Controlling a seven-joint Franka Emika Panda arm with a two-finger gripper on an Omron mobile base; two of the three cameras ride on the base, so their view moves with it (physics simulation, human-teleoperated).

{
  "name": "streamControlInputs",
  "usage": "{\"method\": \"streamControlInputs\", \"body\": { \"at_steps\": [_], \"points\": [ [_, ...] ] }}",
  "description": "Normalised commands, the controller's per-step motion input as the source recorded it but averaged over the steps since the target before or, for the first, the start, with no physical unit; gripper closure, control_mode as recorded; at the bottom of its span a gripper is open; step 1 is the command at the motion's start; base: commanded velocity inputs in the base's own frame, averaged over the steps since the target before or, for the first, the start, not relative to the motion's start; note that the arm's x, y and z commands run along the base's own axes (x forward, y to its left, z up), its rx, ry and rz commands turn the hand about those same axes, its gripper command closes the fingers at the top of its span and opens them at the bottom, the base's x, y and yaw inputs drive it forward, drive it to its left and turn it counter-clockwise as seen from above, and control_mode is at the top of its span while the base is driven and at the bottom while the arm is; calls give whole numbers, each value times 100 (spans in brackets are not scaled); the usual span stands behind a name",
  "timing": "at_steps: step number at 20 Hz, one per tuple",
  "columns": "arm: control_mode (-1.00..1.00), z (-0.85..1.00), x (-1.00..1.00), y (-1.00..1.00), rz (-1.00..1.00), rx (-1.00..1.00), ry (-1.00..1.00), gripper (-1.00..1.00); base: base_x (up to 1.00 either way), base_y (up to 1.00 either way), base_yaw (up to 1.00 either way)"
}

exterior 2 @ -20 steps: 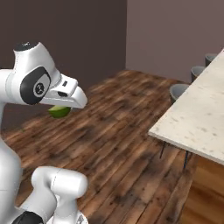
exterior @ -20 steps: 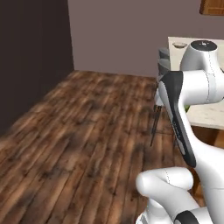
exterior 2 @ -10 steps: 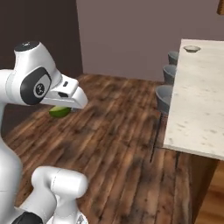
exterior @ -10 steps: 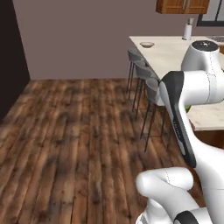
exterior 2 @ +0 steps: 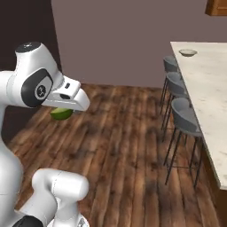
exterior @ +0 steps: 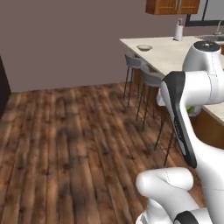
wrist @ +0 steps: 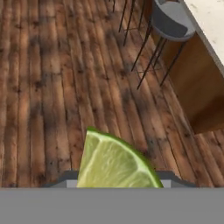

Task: There is a bowl on the dining counter. Grab a lemon wedge from the fridge and place it in the bowl. Then get the liquor bottle and glass cup from the cabinet and place them next to the bowl.

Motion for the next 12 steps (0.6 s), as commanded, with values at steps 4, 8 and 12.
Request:
{"method": "streamControlInputs", "body": {
  "at_steps": [4, 8, 12],
  "points": [
    [100, 0, 0, 0, 0, 0, 0, 100, 100, 100, -34],
    [100, 0, 0, 0, 0, 0, 0, 100, 100, 100, -36],
    [100, 0, 0, 0, 0, 0, 0, 100, 100, 100, -36]
  ]
}}
